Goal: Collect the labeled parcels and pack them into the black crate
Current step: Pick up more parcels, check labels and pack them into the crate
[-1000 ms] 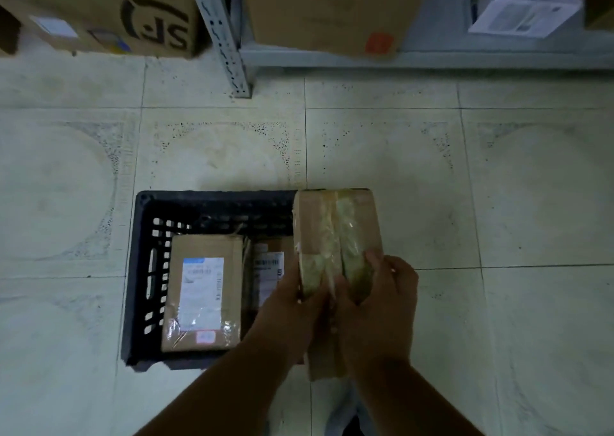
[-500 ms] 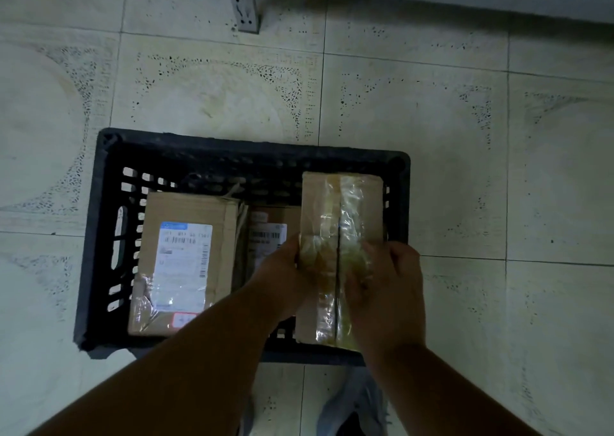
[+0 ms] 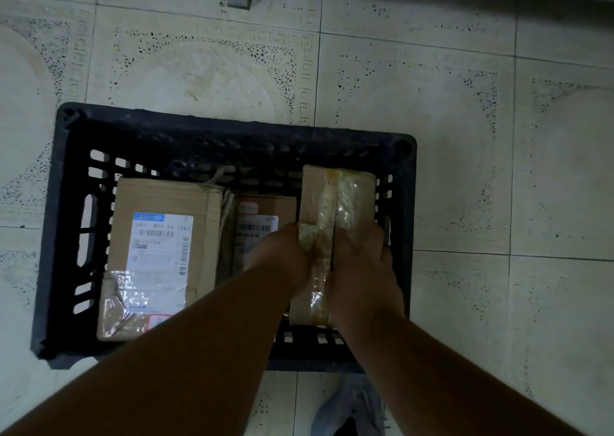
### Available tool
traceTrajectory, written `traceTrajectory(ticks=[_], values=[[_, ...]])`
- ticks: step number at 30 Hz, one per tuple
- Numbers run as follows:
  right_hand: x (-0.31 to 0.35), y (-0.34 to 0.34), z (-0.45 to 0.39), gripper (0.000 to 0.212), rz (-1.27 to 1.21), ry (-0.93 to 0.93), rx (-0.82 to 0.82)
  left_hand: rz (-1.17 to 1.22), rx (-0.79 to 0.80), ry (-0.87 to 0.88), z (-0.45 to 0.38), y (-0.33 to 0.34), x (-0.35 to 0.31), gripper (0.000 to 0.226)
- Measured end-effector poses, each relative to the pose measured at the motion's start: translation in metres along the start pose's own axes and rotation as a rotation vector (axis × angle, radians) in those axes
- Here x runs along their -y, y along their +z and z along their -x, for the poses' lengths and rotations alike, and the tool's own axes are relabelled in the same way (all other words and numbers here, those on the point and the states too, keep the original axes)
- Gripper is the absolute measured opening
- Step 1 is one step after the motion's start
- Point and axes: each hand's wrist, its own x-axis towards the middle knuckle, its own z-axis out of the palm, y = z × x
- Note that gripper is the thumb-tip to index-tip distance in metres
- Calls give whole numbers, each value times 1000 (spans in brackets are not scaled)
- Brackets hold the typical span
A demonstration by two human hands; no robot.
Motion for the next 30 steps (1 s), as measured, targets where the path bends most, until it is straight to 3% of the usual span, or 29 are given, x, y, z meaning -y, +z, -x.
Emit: traceTrajectory(ticks=[3,8,15,18,24,27,30], values=[[-1,5,-5,95,74,-25,88,13,-68,-4,-3,10,5,31],[-2,1,-11,95,190,-49,164,-27,-113,31,-12,17,10,21],[2,1,-15,72,333,-103,134,-23,-95,70,-11,14,10,20],[1,-4,-21,71,331,-91,236,-124,-74,75,-13,13,-1,24],[-1,-31,-45,34,165,-120,465,-236,-22,-10,-6,20,-13,53],[4,-46,-38,36,169,-171,425,-156,32,-53,6,19,-11,35],[4,-43,-30,52,165,-231,336,-165,80,-22,11,13,-10,22]])
